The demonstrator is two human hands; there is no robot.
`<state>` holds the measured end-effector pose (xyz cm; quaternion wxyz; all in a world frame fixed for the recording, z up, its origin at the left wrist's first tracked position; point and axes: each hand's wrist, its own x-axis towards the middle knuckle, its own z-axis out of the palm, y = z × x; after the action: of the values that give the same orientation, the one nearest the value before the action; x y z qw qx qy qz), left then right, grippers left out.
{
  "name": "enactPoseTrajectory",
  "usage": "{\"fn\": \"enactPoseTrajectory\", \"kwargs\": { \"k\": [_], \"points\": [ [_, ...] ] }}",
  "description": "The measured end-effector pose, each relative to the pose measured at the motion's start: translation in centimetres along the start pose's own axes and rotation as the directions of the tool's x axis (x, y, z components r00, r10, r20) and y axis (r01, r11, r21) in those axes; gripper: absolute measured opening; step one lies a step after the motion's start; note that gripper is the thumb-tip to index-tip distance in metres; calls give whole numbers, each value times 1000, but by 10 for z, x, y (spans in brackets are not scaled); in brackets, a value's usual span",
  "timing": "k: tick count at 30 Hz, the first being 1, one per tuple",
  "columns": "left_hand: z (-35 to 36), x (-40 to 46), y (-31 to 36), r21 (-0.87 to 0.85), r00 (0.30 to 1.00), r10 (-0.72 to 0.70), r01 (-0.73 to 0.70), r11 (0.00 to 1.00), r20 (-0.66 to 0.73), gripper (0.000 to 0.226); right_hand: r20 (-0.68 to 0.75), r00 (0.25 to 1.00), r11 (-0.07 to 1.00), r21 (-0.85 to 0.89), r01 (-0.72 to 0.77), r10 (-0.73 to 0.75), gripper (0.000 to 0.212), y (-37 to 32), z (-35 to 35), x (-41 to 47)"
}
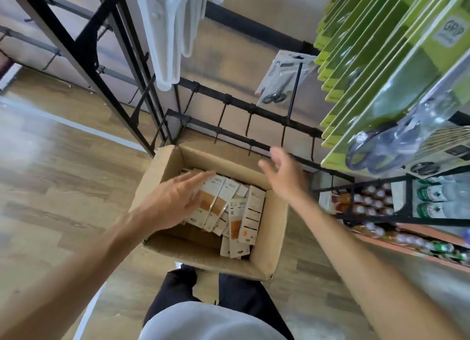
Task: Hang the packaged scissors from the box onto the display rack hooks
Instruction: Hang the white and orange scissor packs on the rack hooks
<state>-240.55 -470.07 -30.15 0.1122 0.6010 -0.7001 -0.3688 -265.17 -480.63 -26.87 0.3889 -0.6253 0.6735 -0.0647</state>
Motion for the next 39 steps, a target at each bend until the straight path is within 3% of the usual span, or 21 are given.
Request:
{"fn": "enactPoseTrajectory", "kwargs": {
  "k": [3, 6, 12, 18, 23, 32, 39],
  "points": [
    [39, -27, -25, 35, 986, -115, 111, 993, 119, 60, 227, 973, 982, -190, -7, 50, 59, 52, 51, -38],
    [66, -40, -34, 66, 958, -186, 175, 982, 216, 58, 353, 929, 944, -330, 11, 113, 57, 82, 80, -57],
    [85, -25, -35, 21, 957, -206, 206, 978, 205, 56, 362, 922, 936, -353, 3, 133, 51, 98, 94, -57],
    [71, 12, -19, 10, 985, -142, 141, 990, 99, 55, 344, 939, 915, -381, 130, 10, 57, 91, 83, -32],
    [86, 9, -26, 2, 976, -172, 173, 985, 133, 55, 353, 935, 908, -384, 169, -25, 55, 86, 88, -20],
    [150, 11, -75, 147, 900, -354, 325, 934, 254, 58, 430, 903, 886, -420, 195, 6, 56, 133, 148, 0],
    [216, 32, -112, 264, 785, -560, 499, 825, 264, 46, 448, 892, 906, -401, 139, 61, 51, 183, 184, -2]
  ]
}}
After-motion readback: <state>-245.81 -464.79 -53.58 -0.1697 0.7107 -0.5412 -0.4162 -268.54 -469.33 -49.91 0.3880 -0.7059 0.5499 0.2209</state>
